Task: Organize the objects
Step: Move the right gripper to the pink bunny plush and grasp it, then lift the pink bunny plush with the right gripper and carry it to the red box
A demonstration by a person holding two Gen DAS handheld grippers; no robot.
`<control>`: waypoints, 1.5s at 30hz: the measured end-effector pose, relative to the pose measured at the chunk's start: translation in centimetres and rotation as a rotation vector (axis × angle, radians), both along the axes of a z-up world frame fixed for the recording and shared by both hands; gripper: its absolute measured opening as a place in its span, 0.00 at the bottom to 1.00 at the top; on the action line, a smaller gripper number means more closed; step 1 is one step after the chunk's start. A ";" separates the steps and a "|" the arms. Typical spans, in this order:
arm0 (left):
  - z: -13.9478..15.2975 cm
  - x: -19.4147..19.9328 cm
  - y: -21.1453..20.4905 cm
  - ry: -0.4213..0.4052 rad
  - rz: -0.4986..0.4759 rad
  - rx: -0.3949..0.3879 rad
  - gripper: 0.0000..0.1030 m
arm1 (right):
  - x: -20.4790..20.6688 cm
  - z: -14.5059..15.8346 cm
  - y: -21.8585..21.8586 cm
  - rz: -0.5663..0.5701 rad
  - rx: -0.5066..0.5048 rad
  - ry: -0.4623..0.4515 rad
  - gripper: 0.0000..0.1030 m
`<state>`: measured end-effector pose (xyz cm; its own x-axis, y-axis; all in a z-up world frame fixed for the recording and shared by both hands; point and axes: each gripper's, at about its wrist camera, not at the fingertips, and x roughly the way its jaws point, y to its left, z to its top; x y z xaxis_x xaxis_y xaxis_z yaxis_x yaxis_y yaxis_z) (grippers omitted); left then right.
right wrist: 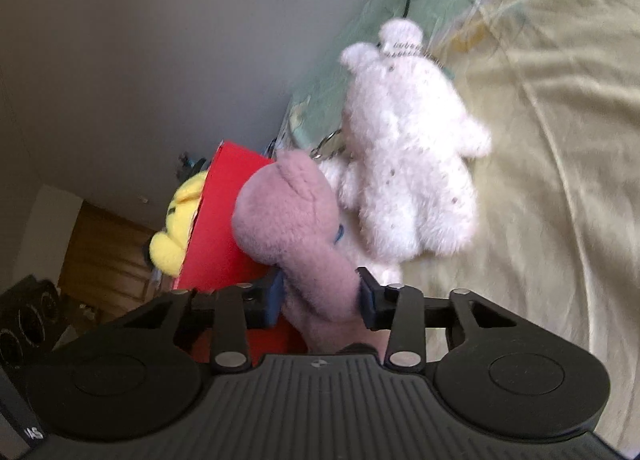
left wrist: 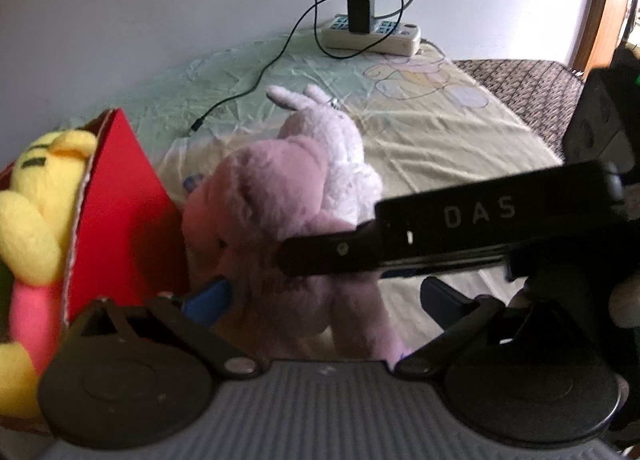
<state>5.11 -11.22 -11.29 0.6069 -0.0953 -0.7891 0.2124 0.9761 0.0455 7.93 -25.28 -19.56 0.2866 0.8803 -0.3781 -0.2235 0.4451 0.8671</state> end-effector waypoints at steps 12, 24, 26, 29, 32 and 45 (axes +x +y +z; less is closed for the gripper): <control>1.0 -2.7 -1.0 0.002 -0.093 -0.031 0.84 | -3.9 3.0 -1.3 0.048 -0.067 -0.083 0.31; 2.5 -5.9 -1.0 -0.013 -0.138 -0.086 0.84 | -7.4 5.4 -1.7 0.027 -0.101 -0.162 0.29; 3.0 -6.4 -1.0 -0.027 -0.144 -0.091 0.84 | -8.1 6.1 -1.8 0.025 -0.094 -0.174 0.29; 3.8 -7.3 -0.9 -0.052 -0.150 -0.093 0.84 | -8.9 7.0 -1.6 0.025 -0.084 -0.191 0.28; 4.7 -8.1 -0.4 -0.077 -0.149 -0.090 0.84 | -9.3 7.9 -1.1 0.033 -0.070 -0.210 0.28; 9.9 -10.8 4.5 -0.212 -0.112 -0.101 0.84 | -10.0 13.1 3.5 0.063 -0.020 -0.351 0.28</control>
